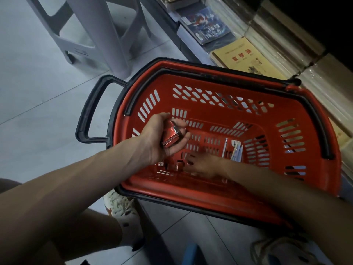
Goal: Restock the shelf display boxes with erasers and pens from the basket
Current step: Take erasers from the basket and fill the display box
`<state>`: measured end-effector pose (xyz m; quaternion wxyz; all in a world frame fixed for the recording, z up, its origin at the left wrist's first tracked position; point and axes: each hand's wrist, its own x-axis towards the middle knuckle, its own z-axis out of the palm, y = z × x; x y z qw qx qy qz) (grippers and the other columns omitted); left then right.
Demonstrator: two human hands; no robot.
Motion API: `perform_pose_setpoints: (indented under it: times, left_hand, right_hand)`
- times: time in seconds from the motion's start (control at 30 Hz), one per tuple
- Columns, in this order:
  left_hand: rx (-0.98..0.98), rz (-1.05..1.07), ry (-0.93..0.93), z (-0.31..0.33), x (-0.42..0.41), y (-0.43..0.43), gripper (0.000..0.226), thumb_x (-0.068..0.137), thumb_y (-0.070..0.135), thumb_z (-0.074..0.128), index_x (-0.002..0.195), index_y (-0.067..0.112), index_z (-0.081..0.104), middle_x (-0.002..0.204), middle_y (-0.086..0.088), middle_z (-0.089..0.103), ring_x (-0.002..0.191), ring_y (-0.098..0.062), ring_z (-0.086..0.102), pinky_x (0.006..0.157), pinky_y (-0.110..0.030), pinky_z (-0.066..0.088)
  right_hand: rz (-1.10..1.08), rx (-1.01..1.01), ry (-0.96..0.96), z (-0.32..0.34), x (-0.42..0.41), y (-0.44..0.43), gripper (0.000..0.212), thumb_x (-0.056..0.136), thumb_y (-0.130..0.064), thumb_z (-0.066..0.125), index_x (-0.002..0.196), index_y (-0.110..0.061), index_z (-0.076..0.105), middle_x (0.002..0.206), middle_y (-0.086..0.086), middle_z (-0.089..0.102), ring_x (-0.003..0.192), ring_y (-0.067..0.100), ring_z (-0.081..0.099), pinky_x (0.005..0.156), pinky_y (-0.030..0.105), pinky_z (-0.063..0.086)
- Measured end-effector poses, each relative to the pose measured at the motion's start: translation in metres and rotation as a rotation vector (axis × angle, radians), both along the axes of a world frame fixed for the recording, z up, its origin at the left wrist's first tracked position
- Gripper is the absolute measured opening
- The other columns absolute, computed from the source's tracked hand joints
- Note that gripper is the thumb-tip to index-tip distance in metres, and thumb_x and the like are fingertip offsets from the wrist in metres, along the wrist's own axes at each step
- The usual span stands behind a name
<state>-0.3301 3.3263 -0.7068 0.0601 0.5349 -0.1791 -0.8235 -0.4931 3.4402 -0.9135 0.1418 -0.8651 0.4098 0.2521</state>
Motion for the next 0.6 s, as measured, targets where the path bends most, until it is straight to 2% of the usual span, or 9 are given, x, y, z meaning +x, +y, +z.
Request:
perform_pose_setpoints:
  times: [0.17, 0.3, 0.37, 0.43, 0.5, 0.57, 0.6]
  left_hand:
    - [-0.001, -0.001, -0.041, -0.001, 0.001, -0.001, 0.053, 0.106, 0.038, 0.043, 0.085, 0.005, 0.079, 0.075, -0.008, 0.069, 0.067, -0.018, 0.071, 0.058, -0.031, 0.063]
    - [0.015, -0.013, -0.054, -0.002, 0.002, 0.0, 0.042, 0.106, 0.035, 0.047, 0.103, 0.008, 0.079, 0.085, -0.008, 0.074, 0.072, -0.018, 0.074, 0.058, -0.03, 0.063]
    - [0.023, 0.011, -0.05, -0.003, 0.003, -0.001, 0.036, 0.107, 0.036, 0.049, 0.108, 0.012, 0.076, 0.083, -0.005, 0.074, 0.068, -0.016, 0.073, 0.057, -0.028, 0.063]
    - [0.016, 0.018, -0.051, -0.004, 0.003, -0.001, 0.031, 0.106, 0.038, 0.052, 0.097, 0.017, 0.073, 0.076, -0.001, 0.07, 0.061, -0.012, 0.069, 0.054, -0.025, 0.061]
    - [0.017, 0.002, -0.057, -0.005, 0.004, -0.001, 0.036, 0.105, 0.043, 0.054, 0.081, 0.02, 0.068, 0.074, 0.002, 0.066, 0.059, -0.009, 0.065, 0.053, -0.022, 0.059]
    - [0.012, 0.005, -0.067, -0.006, 0.004, -0.002, 0.041, 0.104, 0.047, 0.053, 0.076, 0.02, 0.065, 0.074, 0.002, 0.065, 0.061, -0.008, 0.063, 0.057, -0.023, 0.059]
    - [0.004, 0.011, -0.074, -0.006, 0.004, -0.003, 0.043, 0.105, 0.048, 0.051, 0.076, 0.019, 0.065, 0.075, 0.001, 0.064, 0.062, -0.01, 0.063, 0.06, -0.025, 0.059]
  right_hand:
    - [-0.045, -0.072, -0.062, -0.008, 0.004, 0.002, 0.047, 0.09, -0.021, 0.07, 0.135, -0.029, 0.062, 0.127, 0.015, 0.061, 0.119, 0.037, 0.058, 0.084, 0.045, 0.055]
    - [-0.04, -0.154, -0.156, -0.012, 0.001, 0.0, 0.038, 0.089, -0.024, 0.073, 0.126, -0.023, 0.065, 0.112, 0.018, 0.064, 0.1, 0.035, 0.064, 0.069, 0.039, 0.055]
    - [-0.093, -0.166, -0.176, -0.014, 0.0, 0.003, 0.041, 0.088, -0.024, 0.073, 0.128, -0.022, 0.062, 0.12, 0.018, 0.062, 0.107, 0.036, 0.063, 0.072, 0.041, 0.057]
    - [-0.251, -0.099, -0.23, -0.013, -0.002, 0.009, 0.04, 0.092, -0.024, 0.067, 0.132, -0.019, 0.059, 0.133, 0.018, 0.054, 0.118, 0.037, 0.057, 0.084, 0.046, 0.056]
    - [-0.475, 0.008, -0.288, -0.011, -0.01, 0.013, 0.043, 0.093, -0.024, 0.066, 0.134, -0.018, 0.058, 0.138, 0.012, 0.049, 0.122, 0.031, 0.054, 0.088, 0.041, 0.054]
    - [-0.748, 0.04, -0.385, -0.006, -0.018, 0.014, 0.052, 0.082, -0.026, 0.079, 0.131, -0.02, 0.061, 0.13, 0.005, 0.051, 0.116, 0.025, 0.056, 0.085, 0.03, 0.051]
    - [-0.876, 0.049, -0.439, -0.001, -0.021, 0.015, 0.059, 0.078, -0.03, 0.084, 0.132, -0.022, 0.061, 0.123, 0.002, 0.052, 0.112, 0.022, 0.055, 0.084, 0.029, 0.048]
